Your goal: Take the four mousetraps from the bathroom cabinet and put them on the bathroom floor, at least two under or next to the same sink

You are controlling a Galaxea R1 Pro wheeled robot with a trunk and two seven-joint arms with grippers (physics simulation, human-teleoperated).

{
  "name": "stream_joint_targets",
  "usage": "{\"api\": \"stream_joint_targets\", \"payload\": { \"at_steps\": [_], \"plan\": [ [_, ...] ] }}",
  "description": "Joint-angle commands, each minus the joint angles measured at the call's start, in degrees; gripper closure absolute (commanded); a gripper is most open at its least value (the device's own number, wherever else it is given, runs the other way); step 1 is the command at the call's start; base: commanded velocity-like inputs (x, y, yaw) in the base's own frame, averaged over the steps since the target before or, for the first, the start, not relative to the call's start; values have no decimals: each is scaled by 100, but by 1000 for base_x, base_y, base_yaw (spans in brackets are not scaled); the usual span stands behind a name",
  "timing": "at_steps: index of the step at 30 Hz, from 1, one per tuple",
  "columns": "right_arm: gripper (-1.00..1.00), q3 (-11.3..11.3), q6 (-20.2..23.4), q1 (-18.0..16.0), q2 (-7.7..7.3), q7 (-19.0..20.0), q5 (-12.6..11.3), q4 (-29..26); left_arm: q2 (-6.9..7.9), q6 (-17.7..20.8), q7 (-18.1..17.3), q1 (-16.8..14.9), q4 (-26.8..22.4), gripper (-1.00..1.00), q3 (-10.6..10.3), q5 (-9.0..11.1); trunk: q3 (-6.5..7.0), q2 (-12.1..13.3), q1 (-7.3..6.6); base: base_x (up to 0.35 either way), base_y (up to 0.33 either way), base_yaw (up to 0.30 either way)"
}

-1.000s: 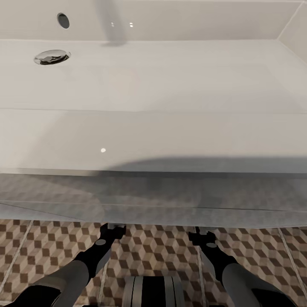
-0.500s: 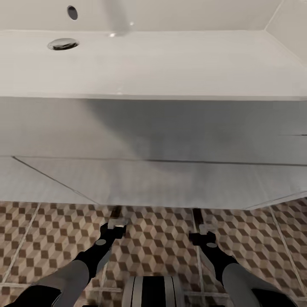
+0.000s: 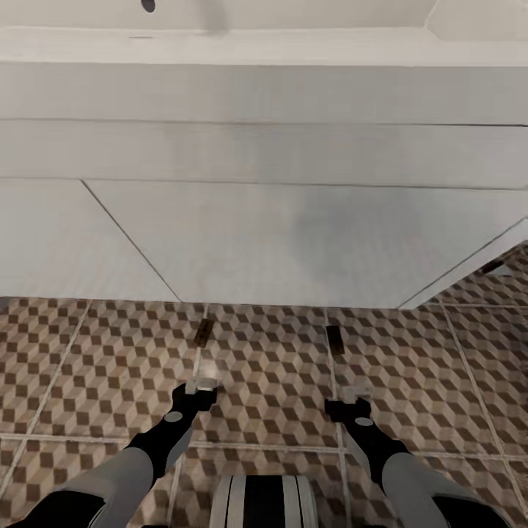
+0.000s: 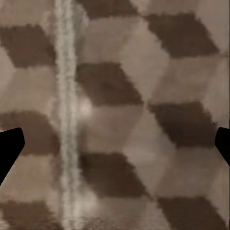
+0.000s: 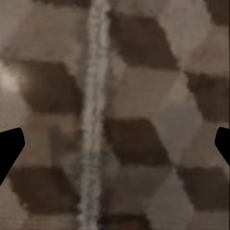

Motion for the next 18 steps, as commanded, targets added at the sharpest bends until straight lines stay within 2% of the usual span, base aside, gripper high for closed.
{"api": "stream_joint_targets", "payload": {
  "at_steps": [1,18],
  "plan": [
    [-100,-48,-20,-3,4,-11,58,6,1,-18,46,-3,7,-100,-48,1,-3,-1,-5,-343,0,0],
    [-100,-45,-20,-3,18,-11,65,6,1,-18,62,-3,15,-100,-42,-2,-3,-1,-5,-344,0,0]
  ]
}}
